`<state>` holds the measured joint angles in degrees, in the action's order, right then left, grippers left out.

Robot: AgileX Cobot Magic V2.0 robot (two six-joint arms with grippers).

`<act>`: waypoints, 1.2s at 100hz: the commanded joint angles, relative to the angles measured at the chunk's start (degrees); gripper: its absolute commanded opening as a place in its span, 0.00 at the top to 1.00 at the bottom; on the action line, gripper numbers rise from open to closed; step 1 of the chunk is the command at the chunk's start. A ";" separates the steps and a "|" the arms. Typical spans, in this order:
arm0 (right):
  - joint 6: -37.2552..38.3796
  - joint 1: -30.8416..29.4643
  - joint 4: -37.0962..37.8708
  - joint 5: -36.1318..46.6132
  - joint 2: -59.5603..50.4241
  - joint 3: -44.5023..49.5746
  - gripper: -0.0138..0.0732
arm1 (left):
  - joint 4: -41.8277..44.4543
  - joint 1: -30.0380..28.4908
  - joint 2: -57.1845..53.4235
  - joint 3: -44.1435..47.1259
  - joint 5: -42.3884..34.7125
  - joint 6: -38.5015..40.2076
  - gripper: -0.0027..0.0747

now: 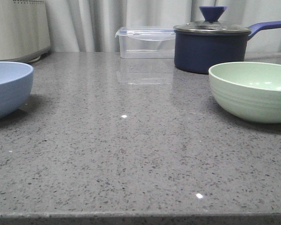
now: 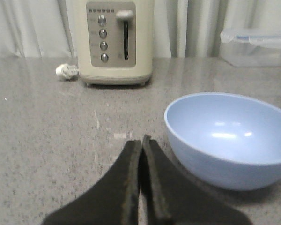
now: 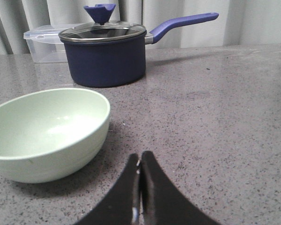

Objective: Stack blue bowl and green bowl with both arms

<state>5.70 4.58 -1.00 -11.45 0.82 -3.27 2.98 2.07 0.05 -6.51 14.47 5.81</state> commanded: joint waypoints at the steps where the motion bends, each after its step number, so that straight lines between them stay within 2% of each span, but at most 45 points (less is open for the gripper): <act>1: -0.34 -0.15 -0.18 0.31 3.85 -5.62 0.93 | -0.36 -0.01 3.17 -6.31 -2.36 0.61 0.99; 51: -0.34 -0.15 -0.28 -18.89 27.84 -30.28 0.93 | -0.58 0.09 27.52 -29.00 10.95 0.61 0.99; 58: -0.34 -0.15 -0.55 -20.82 30.81 -32.54 0.87 | -0.58 0.09 30.64 -31.14 11.78 0.61 0.99; 64: -0.34 -0.15 -0.97 -21.41 32.84 -33.77 0.78 | -0.58 0.09 32.79 -32.30 11.81 0.50 0.97; 71: -0.34 -0.15 -1.42 -21.27 34.37 -34.51 0.63 | -0.58 0.09 34.49 -33.12 11.81 0.50 0.87; 80: -0.34 -0.15 -1.67 -21.21 35.19 -34.66 0.46 | -0.58 0.09 35.23 -33.45 11.67 0.50 0.67; 90: -0.34 -0.15 -1.67 -21.01 35.24 -34.66 0.36 | -0.58 0.09 35.10 -33.45 11.29 0.50 0.40; 95: -0.34 -0.15 -1.67 -20.44 35.24 -34.66 0.36 | -0.58 0.09 35.10 -33.45 10.99 0.50 0.32; 120: -0.34 -0.15 -4.02 -20.40 35.63 -34.95 0.36 | -0.58 0.09 35.10 -33.45 11.11 0.50 0.30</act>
<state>5.70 4.58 -3.72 -35.96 35.75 -35.78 2.77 2.07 34.94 -37.93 29.64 5.81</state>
